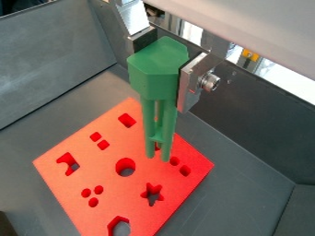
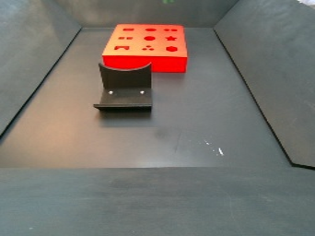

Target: Insert the 3 prong object.

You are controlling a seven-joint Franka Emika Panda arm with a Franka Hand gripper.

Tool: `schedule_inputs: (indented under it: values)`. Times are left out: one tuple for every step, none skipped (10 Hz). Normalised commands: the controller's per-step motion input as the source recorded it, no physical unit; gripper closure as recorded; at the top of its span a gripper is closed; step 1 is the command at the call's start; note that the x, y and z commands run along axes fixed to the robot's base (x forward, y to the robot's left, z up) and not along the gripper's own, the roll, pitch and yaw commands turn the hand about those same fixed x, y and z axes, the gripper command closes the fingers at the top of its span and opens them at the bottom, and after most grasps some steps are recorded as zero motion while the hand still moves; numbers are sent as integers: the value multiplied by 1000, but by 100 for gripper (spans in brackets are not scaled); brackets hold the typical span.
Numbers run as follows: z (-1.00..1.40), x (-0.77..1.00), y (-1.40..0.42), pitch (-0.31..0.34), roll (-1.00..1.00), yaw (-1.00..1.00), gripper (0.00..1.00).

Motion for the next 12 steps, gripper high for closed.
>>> schedule_inputs:
  values:
    - [0, 314, 280, -17, -20, -97, 100]
    - [-40, 309, 626, 0, -29, -366, 100]
    - [-34, 306, 549, 0, 0, -463, 100]
    - [0, 269, 440, -6, 0, -571, 100]
    - [197, 209, 243, -124, 0, -786, 100]
    - [11, 220, 57, -86, 159, -837, 100]
    - [0, 189, 14, -86, 199, -854, 100]
    - [0, 220, 0, -121, 246, -849, 100]
    - [-100, 294, 0, -129, 351, -794, 100]
    - [-17, 446, 14, -130, 287, -671, 100]
    - [-97, 623, 246, -41, 111, -569, 100]
    - [-334, 594, 406, 0, 0, -551, 100]
